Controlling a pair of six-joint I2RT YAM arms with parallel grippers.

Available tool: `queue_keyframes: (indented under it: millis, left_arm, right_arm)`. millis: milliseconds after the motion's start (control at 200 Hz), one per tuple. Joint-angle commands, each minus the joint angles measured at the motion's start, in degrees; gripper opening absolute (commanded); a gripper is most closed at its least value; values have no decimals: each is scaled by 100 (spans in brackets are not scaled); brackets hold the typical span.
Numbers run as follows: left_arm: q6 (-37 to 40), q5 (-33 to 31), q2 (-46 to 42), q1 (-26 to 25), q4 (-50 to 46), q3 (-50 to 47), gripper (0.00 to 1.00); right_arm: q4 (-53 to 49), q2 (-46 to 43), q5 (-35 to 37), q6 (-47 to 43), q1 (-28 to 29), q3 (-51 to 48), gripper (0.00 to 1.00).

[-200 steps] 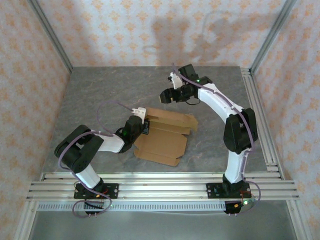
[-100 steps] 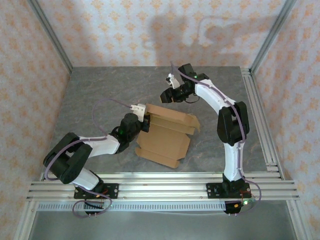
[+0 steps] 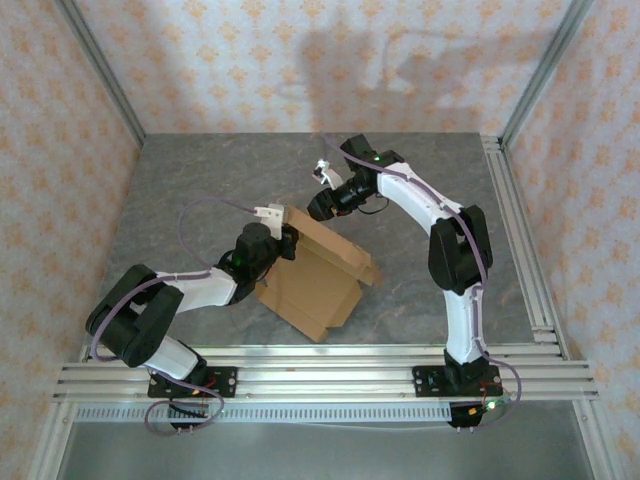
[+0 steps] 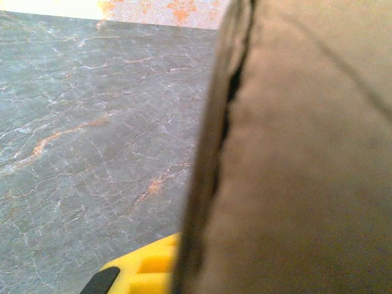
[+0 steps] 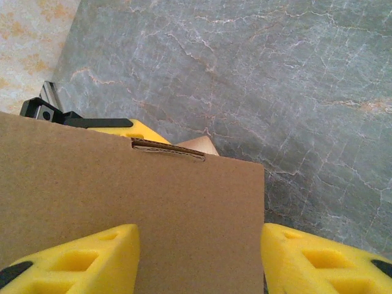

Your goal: Fold the paper box

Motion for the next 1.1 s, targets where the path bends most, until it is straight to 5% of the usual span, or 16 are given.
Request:
queue_keyframes:
  millis: [0, 420, 821, 1096]
  left_arm:
    - [-194, 15, -28, 79, 183, 246, 0]
    - [-55, -84, -82, 96, 33, 77, 0]
    - [-551, -192, 266, 291, -126, 256, 0]
    - [-662, -934, 538, 334, -852, 514, 0]
  right_arm:
    - [-289, -30, -217, -259, 154, 25, 55]
    - [1111, -558, 256, 1055, -434, -651, 65]
    - [3120, -1817, 1737, 2673, -1200, -2105, 68]
    - [4462, -2780, 2747, 3947, -1964, -3743, 67]
